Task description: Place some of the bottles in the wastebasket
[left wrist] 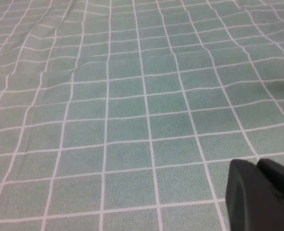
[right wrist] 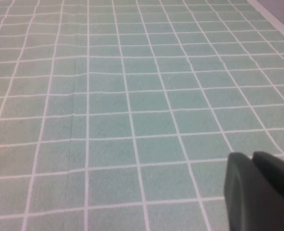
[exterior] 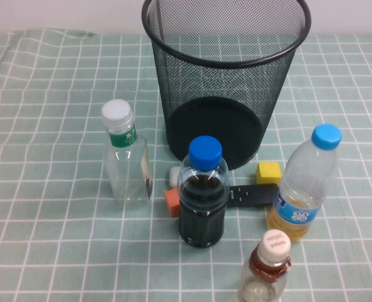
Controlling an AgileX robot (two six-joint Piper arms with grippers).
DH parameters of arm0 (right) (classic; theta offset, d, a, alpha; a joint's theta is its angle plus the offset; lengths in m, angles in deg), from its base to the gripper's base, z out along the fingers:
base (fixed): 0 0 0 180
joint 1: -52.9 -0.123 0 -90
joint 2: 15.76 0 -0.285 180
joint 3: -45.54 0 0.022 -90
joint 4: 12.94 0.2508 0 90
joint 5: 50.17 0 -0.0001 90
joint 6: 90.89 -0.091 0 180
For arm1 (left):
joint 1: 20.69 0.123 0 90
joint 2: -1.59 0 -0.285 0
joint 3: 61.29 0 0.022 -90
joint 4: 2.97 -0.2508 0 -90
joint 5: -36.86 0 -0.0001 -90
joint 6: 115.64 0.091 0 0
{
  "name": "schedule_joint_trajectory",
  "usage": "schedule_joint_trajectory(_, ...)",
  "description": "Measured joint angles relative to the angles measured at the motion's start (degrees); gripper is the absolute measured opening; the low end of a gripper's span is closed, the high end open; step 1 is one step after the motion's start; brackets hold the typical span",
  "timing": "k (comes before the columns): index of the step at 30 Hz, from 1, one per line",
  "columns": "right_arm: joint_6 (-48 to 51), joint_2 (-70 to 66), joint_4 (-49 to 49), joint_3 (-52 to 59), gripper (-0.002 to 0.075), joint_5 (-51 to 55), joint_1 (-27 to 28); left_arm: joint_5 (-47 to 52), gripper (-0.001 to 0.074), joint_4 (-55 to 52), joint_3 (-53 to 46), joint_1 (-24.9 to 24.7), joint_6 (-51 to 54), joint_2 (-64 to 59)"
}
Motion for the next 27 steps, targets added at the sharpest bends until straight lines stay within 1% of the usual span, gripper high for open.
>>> schedule_joint_trajectory(27,0.00,0.00,0.00,0.00,-0.0007,0.00,0.00,0.00,-0.0001,-1.33,0.00,0.00,0.38,0.00)
